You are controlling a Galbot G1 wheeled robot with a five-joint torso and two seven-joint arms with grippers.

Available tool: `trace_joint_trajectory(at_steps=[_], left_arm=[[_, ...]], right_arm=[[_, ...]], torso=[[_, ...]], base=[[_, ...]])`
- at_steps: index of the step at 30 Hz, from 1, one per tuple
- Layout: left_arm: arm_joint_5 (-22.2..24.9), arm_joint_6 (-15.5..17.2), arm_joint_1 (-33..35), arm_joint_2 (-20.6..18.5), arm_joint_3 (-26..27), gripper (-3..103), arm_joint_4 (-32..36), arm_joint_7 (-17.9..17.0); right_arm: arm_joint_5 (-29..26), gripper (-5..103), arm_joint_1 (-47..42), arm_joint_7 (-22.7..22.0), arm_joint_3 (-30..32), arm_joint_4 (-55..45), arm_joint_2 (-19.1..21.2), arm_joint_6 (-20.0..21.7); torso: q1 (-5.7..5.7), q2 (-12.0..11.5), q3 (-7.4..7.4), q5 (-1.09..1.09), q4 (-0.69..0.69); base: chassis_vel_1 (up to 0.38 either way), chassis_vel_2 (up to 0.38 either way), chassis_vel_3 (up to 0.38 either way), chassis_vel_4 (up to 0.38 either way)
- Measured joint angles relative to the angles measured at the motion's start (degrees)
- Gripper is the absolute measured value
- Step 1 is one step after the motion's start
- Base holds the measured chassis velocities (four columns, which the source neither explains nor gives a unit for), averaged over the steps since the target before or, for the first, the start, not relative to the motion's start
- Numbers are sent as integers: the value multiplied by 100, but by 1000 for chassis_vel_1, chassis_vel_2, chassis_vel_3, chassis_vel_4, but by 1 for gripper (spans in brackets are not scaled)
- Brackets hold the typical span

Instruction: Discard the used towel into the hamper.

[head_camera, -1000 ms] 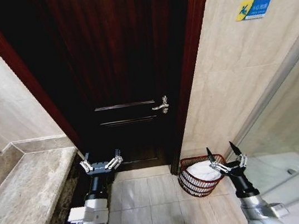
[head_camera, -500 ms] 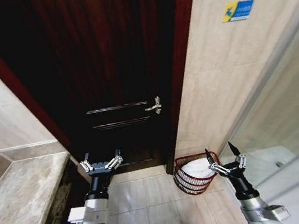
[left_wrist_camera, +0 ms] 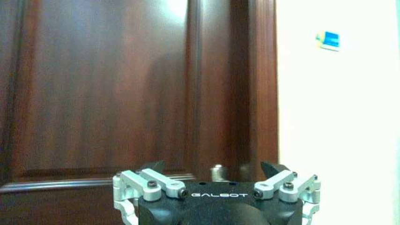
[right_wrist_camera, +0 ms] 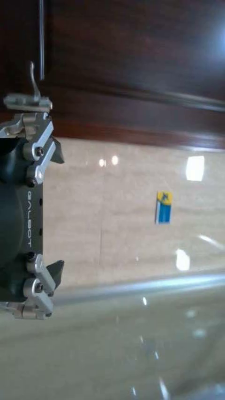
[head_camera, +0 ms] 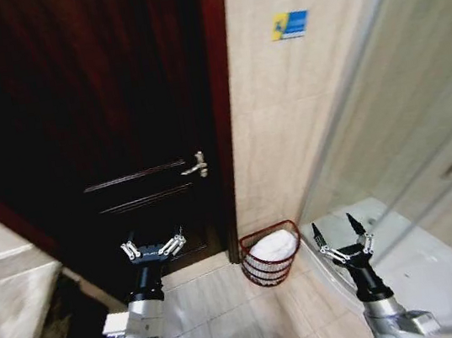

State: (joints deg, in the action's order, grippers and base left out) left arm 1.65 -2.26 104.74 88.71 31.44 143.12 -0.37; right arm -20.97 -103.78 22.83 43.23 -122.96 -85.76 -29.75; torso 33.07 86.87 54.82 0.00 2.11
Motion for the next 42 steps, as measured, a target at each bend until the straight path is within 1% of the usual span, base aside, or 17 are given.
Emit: trace_joint_trajectory(at_steps=[14,18,19,20,23,24,26,28,29,31,32,34,36,42], left_arm=[[0,0,0,0,0,100,0,0],[0,0,0,0,0,100,0,0],[0,0,0,0,0,100,0,0],[0,0,0,0,0,100,0,0],[0,0,0,0,0,100,0,0],[0,0,0,0,0,100,0,0],[0,0,0,0,0,100,0,0],[0,0,0,0,0,100,0,0],[0,0,0,0,0,100,0,0],[0,0,0,0,0,100,0,0],[0,0,0,0,0,100,0,0],[0,0,0,0,0,100,0,0],[0,0,0,0,0,100,0,0],[0,0,0,0,0,100,0,0]], right_arm=[[-29,100,-12,2,-3,29,-2,-48],[-42,100,2,-105,-12,29,-14,-80],[-34,100,18,-218,-29,25,-23,-100],[-34,100,18,-218,-29,25,-23,-100],[49,100,72,-750,-82,-16,-63,-117],[49,100,72,-750,-82,-16,-63,-117],[123,100,96,-1049,-85,-55,-74,-113],[146,100,94,-1424,-104,-137,-68,-19],[146,100,94,-1424,-104,-137,-68,-19],[192,100,87,-1765,-109,-237,-62,122],[192,100,87,-1765,-109,-237,-62,122],[223,100,83,-1959,-114,-329,-59,255],[233,100,82,-2044,-129,-388,-58,327],[241,100,88,-2049,-153,-412,-66,357]], torso=[[0,0,0,2,1],[0,0,0,0,1],[0,0,0,-1,1],[0,0,0,-1,1],[0,0,0,1,1],[0,0,0,1,1],[0,0,0,0,1],[0,0,0,1,1],[0,0,0,1,1],[0,0,0,0,0],[0,0,0,0,0],[-1,0,0,0,1],[0,0,0,0,1],[0,0,0,0,2]], base=[[-124,-130,-132,-122],[-134,-124,-113,-121],[-111,-126,-109,-139],[-111,-126,-109,-139],[-121,-110,-126,-135],[-135,-105,-126,-140],[-139,-151,-116,-128],[-144,-129,-123,-125],[-144,-131,-131,-125],[-142,-127,-131,-120],[-140,-123,-131,-121],[-127,-128,-126,-125],[-114,-120,-118,-124],[-109,-118,-119,-118]])
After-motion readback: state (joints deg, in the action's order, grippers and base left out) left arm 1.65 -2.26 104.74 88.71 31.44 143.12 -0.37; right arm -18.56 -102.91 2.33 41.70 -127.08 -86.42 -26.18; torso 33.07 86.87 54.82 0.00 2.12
